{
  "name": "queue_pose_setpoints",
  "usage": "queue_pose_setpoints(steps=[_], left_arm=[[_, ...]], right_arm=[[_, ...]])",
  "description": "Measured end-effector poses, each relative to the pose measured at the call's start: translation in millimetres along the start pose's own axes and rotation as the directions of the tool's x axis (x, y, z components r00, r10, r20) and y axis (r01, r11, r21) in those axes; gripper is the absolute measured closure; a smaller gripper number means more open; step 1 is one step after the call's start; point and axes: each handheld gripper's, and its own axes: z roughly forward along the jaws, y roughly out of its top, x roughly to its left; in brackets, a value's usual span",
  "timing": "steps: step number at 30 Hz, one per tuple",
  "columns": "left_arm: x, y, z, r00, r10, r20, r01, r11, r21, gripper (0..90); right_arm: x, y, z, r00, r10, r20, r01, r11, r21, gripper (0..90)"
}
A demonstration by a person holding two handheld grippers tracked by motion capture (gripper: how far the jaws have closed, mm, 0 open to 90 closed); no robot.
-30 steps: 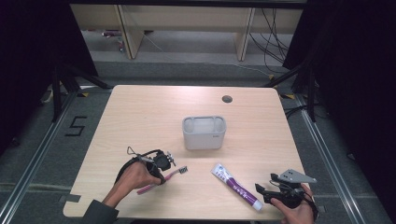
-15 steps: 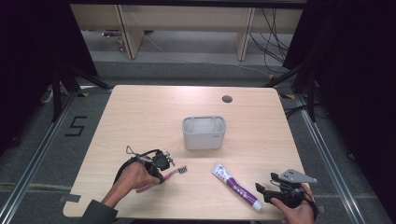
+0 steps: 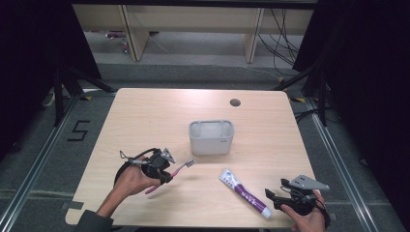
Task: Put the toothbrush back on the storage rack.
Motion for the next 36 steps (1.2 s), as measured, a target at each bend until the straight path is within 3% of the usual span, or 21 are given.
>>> queue_pose_setpoints(steps=[1, 6, 7, 9, 14, 15, 16, 18, 19, 20, 21, 23, 24, 26, 27, 28, 29, 31, 32, 35, 36], left_arm=[[0.0, 0.0, 0.0, 1.0000, 0.000, 0.000, 0.000, 1.0000, 0.000, 82.2], [1.6, 1.3, -12.3, 0.9999, 0.010, 0.003, -0.010, 0.9941, -0.108, 82.2], [1.9, 1.4, -13.9, 0.9998, 0.008, 0.018, -0.006, 0.9928, -0.120, 82.2], [2.4, 1.3, -15.7, 1.0000, -0.002, 0.010, 0.003, 0.9875, -0.157, 82.2], [4.2, -0.1, -18.5, 0.9997, -0.023, -0.005, 0.021, 0.9769, -0.213, 82.2], [4.7, -0.9, -20.9, 0.9993, -0.036, -0.012, 0.032, 0.9667, -0.254, 82.2], [4.7, -0.9, -20.9, 0.9993, -0.036, -0.012, 0.032, 0.9667, -0.254, 82.2], [4.7, -1.1, -24.4, 0.9985, -0.051, -0.021, 0.042, 0.9522, -0.302, 82.2], [4.7, -1.1, -24.4, 0.9985, -0.051, -0.021, 0.042, 0.9522, -0.302, 82.2], [5.1, -0.9, -25.8, 0.9978, -0.056, -0.036, 0.041, 0.9458, -0.322, 82.2], [5.6, -0.7, -26.7, 0.9973, -0.062, -0.039, 0.046, 0.9407, -0.336, 82.3], [6.5, -0.1, -28.5, 0.9957, -0.079, -0.047, 0.057, 0.9280, -0.368, 82.3], [7.2, 0.5, -30.8, 0.9933, -0.100, -0.057, 0.068, 0.9081, -0.413, 82.2], [7.2, 0.9, -32.0, 0.9927, -0.110, -0.049, 0.079, 0.9031, -0.422, 82.3], [6.4, 1.5, -32.9, 0.9922, -0.113, -0.053, 0.079, 0.8989, -0.431, 82.3], [5.7, 2.3, -34.9, 0.9915, -0.119, -0.054, 0.082, 0.8873, -0.454, 82.3], [5.7, 2.3, -34.9, 0.9915, -0.119, -0.054, 0.082, 0.8873, -0.454, 82.3], [6.5, 2.8, -37.1, 0.9901, -0.129, -0.055, 0.089, 0.8782, -0.470, 82.3], [6.9, 3.6, -37.8, 0.9858, -0.158, -0.058, 0.107, 0.8569, -0.504, 82.3], [9.0, 4.1, -41.5, 0.9847, -0.161, -0.067, 0.105, 0.8562, -0.506, 82.3], [8.8, 4.8, -42.6, 0.9813, -0.180, -0.068, 0.118, 0.8418, -0.527, 82.3]], right_arm=[[0.0, 0.0, 0.0, 1.0000, 0.000, 0.000, 0.000, 1.000, 0.000, 24.9], [0.0, 0.0, 0.2, 1.0000, -0.002, 0.000, 0.002, 1.000, -0.001, 24.9], [-2.7, 0.4, 0.4, 0.9992, -0.039, 0.011, 0.039, 0.999, -0.013, 24.9], [1.1, -0.1, -1.1, 0.9998, 0.019, 0.001, -0.019, 1.000, -0.002, 25.2], [-0.7, -0.2, -0.4, 1.0000, -0.004, 0.006, 0.004, 1.000, -0.011, 25.2], [-0.9, -0.1, 0.0, 1.0000, 0.000, -0.001, 0.000, 1.000, -0.016, 25.2], [-0.9, -0.1, 0.0, 1.0000, 0.000, -0.001, 0.000, 1.000, -0.016, 25.2], [-0.9, -0.4, 1.2, 0.9999, -0.009, 0.009, 0.009, 1.000, -0.018, 25.1], [-0.9, -0.4, 1.2, 0.9999, -0.009, 0.009, 0.009, 1.000, -0.018, 25.1], [-3.2, 0.0, 0.6, 0.9996, -0.028, -0.001, 0.028, 0.999, -0.023, 25.1], [0.0, -0.2, -0.1, 1.0000, 0.008, 0.004, -0.007, 1.000, -0.017, 25.2], [-0.8, -0.1, 0.4, 1.0000, -0.006, 0.002, 0.006, 1.000, -0.019, 25.1], [-3.0, 0.1, 0.6, 0.9996, -0.028, -0.001, 0.028, 0.999, -0.023, 25.2], [-0.1, -0.3, 0.0, 1.0000, 0.007, 0.005, -0.007, 1.000, -0.017, 25.1], [-1.5, -0.1, 1.1, 0.9998, -0.011, 0.015, 0.011, 1.000, -0.018, 25.2], [-4.0, 0.5, -0.5, 0.9995, -0.030, -0.003, 0.030, 0.999, -0.018, 25.1], [-4.0, 0.5, -0.5, 0.9995, -0.030, -0.003, 0.030, 0.999, -0.018, 25.1], [-4.5, 0.1, -0.6, 0.9996, -0.026, 0.012, 0.026, 0.999, -0.021, 25.1], [-6.2, 0.4, 0.3, 0.9991, -0.042, -0.005, 0.042, 0.999, -0.023, 25.1], [-5.9, 0.1, -0.4, 0.9992, -0.041, 0.001, 0.041, 0.999, -0.020, 25.1], [-5.8, 0.4, 0.0, 0.9992, -0.039, -0.006, 0.039, 0.999, -0.024, 25.1]])
